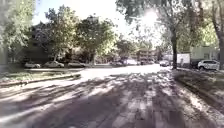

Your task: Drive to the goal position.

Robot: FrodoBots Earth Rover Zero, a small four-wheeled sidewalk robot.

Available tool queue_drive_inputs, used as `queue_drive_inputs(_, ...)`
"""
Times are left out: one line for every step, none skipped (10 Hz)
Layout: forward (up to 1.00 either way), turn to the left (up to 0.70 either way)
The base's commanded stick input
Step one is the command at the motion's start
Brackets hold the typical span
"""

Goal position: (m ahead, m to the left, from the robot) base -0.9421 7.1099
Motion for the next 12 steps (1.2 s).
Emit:
queue_drive_inputs(0.70, 0.00)
queue_drive_inputs(0.70, 0.00)
queue_drive_inputs(0.70, 0.00)
queue_drive_inputs(0.70, 0.00)
queue_drive_inputs(0.70, 0.00)
queue_drive_inputs(0.70, 0.00)
queue_drive_inputs(0.70, 0.00)
queue_drive_inputs(0.70, 0.00)
queue_drive_inputs(0.70, 0.00)
queue_drive_inputs(0.70, 0.00)
queue_drive_inputs(0.70, 0.00)
queue_drive_inputs(0.70, 0.00)
